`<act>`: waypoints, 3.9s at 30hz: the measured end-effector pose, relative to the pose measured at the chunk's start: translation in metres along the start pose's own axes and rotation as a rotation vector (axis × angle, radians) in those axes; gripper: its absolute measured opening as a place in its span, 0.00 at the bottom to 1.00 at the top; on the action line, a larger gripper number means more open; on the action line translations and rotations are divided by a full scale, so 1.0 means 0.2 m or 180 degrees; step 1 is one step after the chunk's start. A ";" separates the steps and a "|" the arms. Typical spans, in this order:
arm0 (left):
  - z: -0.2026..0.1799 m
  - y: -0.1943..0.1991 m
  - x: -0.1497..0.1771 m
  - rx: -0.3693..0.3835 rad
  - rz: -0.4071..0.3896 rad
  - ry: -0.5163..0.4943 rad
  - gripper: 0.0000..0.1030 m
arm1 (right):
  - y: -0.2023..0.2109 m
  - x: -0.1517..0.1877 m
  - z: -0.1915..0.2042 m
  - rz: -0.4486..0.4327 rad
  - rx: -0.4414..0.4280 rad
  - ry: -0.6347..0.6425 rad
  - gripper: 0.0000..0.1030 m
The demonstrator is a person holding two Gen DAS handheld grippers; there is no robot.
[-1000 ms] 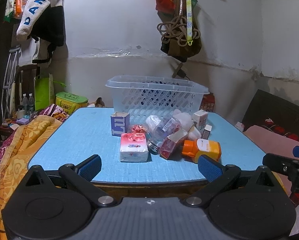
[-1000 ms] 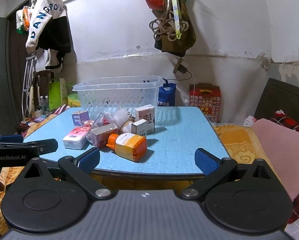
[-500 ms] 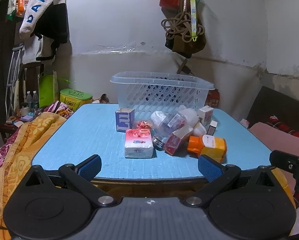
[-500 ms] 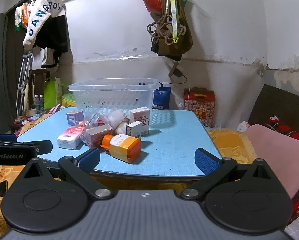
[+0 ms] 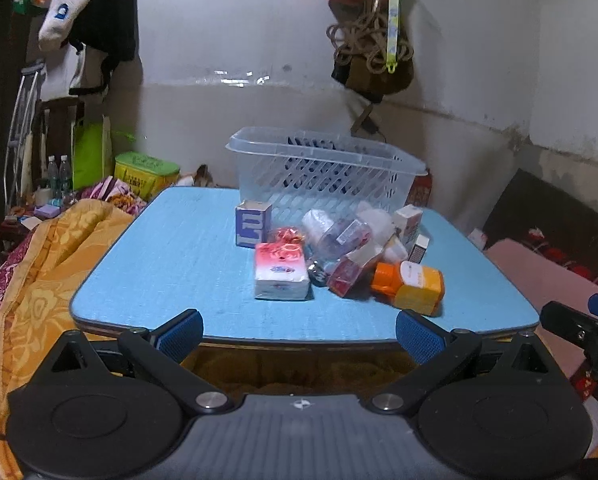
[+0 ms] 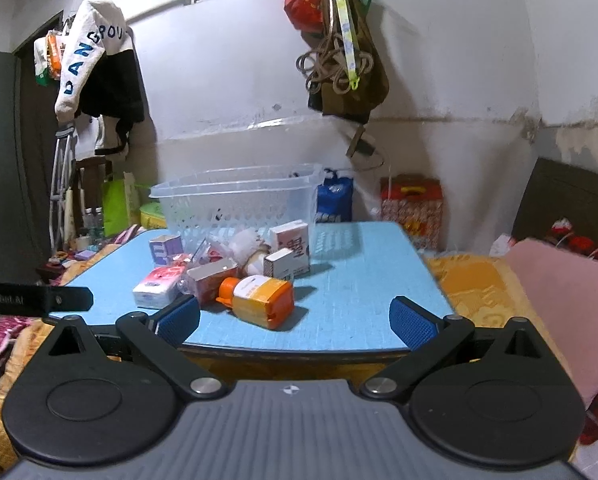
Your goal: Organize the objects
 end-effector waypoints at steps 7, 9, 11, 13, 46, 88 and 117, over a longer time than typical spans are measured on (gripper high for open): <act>0.08 -0.25 -0.13 -0.0245 0.0369 -0.0180 0.99 | -0.24 -0.02 -0.01 0.0305 -0.0143 0.0310 1.00; 0.09 -0.37 -0.12 -0.0187 0.0625 -0.0162 0.94 | -0.34 -0.03 -0.01 0.0356 -0.0113 0.0497 1.00; 0.08 -0.45 -0.14 -0.0143 0.0744 -0.0174 0.94 | -0.44 -0.02 0.01 0.0436 -0.0157 0.0642 1.00; 0.06 -0.52 -0.16 -0.0212 0.0716 -0.0253 0.94 | -0.55 0.00 0.04 0.0588 -0.0188 0.0761 1.00; 0.05 -0.83 -0.08 0.0049 0.0390 -0.0517 0.58 | -0.77 0.11 0.13 0.0299 -0.0419 0.0571 0.70; -0.31 -1.24 -1.00 0.0349 -0.0109 -0.0132 0.57 | -1.51 -0.69 -0.15 0.0284 -0.0065 0.0609 0.70; -0.07 -0.60 -0.36 0.0355 -0.0184 -0.0465 0.99 | -0.55 -0.16 -0.13 -0.0110 0.0065 0.0454 1.00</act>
Point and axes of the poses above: each gripper's, at about its wrist camera, not at the fingertips, and y roughly against the way its jaws point, z to its left, x to its underside, the point moved 6 cm from there along -y, roughly the way its jaws point, and after that the axes turned 15 degrees about y, right-handed, at the moved point
